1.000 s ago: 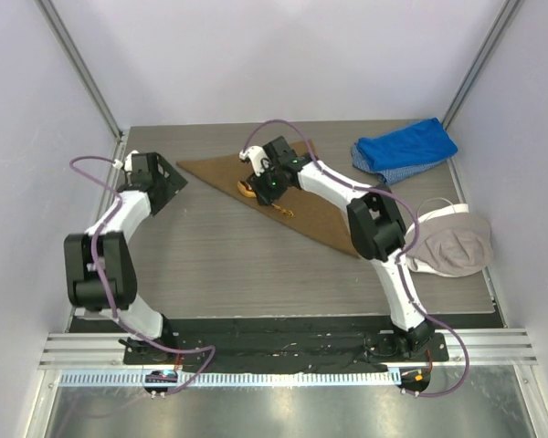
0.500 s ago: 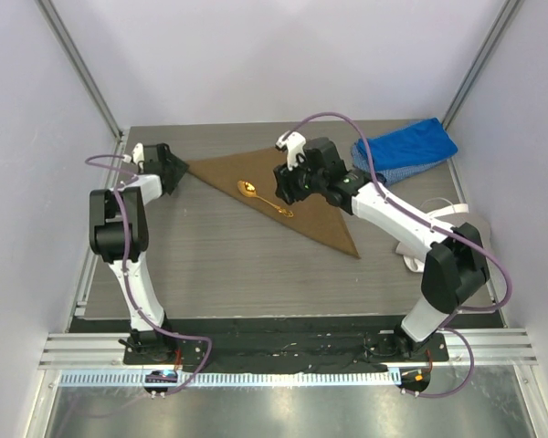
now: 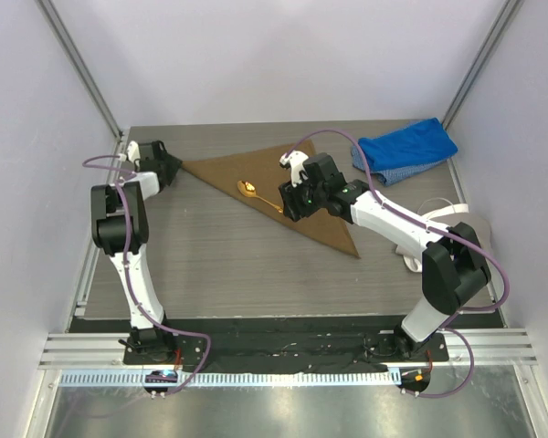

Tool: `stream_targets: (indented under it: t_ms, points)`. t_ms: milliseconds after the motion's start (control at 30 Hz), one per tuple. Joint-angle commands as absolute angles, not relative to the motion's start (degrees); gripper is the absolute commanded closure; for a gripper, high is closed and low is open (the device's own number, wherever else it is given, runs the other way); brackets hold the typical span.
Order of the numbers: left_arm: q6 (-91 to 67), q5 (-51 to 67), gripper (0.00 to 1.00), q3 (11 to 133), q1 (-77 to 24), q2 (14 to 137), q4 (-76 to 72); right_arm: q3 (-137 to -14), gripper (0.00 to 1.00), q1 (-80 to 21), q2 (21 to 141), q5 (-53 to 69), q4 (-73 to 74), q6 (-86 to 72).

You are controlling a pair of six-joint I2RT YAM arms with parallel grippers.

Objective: Fold the napkin, place the utensils inside, and roll it up
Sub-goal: Place the utensil onto the napkin, then fold the napkin

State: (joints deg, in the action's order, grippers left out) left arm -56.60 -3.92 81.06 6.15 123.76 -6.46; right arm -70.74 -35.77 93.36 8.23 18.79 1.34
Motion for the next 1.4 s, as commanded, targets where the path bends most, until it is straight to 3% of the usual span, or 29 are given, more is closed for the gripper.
stream_targets:
  t_ms: [0, 400, 600, 800, 1067, 1367]
  points:
    - [-56.34, -2.64, 0.52, 83.05, 6.5, 126.73, -6.15, -72.33, 0.45, -35.6, 91.76, 8.26, 17.23, 0.88]
    - [-56.51, -1.58, 0.61, 86.22, 6.5, 130.16, -3.78, -71.98, 0.45, -35.51, 91.32, 7.47, 17.84, 1.67]
    - [-56.51, -1.76, 0.75, 87.53, 6.5, 131.04, -2.55, -71.89, 0.45, -35.51, 91.23, 7.29, 17.93, 1.85]
    - [-55.99, -1.06, 1.0, 89.21, 6.5, 132.1, -1.76, -71.63, 0.44, -35.6, 90.97, 7.03, 17.93, 1.93]
    - [-55.11, -0.35, 1.0, 83.85, 8.79, 128.06, -7.9, -70.84, 0.44, -35.6, 90.26, 6.07, 17.84, 1.58]
    - [-51.94, 8.69, 1.0, 77.35, 10.72, 121.91, -17.48, -69.96, 0.44, -35.51, 91.32, 2.55, 15.65, 0.09]
